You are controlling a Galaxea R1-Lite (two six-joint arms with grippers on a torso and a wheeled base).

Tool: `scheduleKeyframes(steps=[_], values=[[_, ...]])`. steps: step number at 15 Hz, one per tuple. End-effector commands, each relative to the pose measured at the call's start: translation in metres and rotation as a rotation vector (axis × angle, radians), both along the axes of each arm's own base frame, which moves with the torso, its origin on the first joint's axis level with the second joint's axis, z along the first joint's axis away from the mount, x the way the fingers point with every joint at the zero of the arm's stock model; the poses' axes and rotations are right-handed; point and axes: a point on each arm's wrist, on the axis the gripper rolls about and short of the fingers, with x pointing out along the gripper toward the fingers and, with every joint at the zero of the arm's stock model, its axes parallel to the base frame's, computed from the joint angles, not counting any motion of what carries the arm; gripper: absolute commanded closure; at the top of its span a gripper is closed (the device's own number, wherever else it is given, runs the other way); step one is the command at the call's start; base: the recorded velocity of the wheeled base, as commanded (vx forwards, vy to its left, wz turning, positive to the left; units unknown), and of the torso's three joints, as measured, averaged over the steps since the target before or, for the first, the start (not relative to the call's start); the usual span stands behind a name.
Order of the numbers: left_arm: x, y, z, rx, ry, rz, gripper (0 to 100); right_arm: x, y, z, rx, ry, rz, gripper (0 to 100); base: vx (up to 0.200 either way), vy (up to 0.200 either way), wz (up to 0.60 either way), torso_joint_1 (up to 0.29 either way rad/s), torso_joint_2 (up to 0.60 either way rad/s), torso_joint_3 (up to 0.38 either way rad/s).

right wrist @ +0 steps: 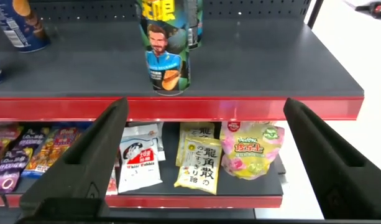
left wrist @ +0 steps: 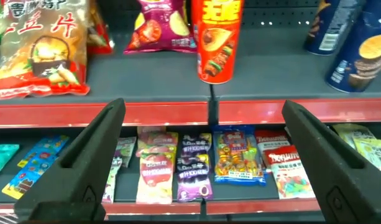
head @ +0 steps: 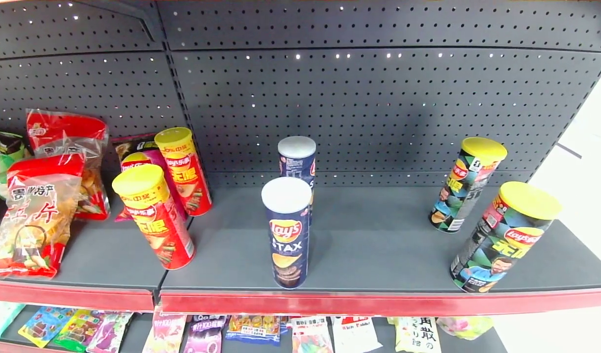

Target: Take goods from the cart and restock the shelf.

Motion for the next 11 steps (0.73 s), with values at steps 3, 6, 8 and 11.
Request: scheduleKeyframes(steps=[3, 6, 8, 11], values=[[0.0000, 0.0000, 0.0001, -0.001, 0.000, 0.001, 0, 0.0001, 0.0000, -0.0001, 0.000, 0.002, 0.001, 0, 0.000, 0.000, 0.00, 0.000, 0.00, 0.000], [0.0000, 0.0000, 0.0001, -0.001, 0.000, 0.001, 0, 0.0001, 0.0000, -0.0001, 0.002, 0.002, 0.001, 0, 0.000, 0.000, 0.00, 0.000, 0.00, 0.000], [0.0000, 0.0000, 0.0001, -0.001, 0.000, 0.001, 0, 0.0001, 0.0000, -0.0001, 0.002, 0.002, 0.001, 0, 0.000, 0.000, 0.00, 0.000, 0.00, 0.000], [0.0000, 0.0000, 0.0001, -0.001, 0.000, 0.001, 0, 0.0002, 0.0000, -0.0005, 0.000, 0.004, 0.001, 0, 0.000, 0.000, 0.00, 0.000, 0.00, 0.000]])
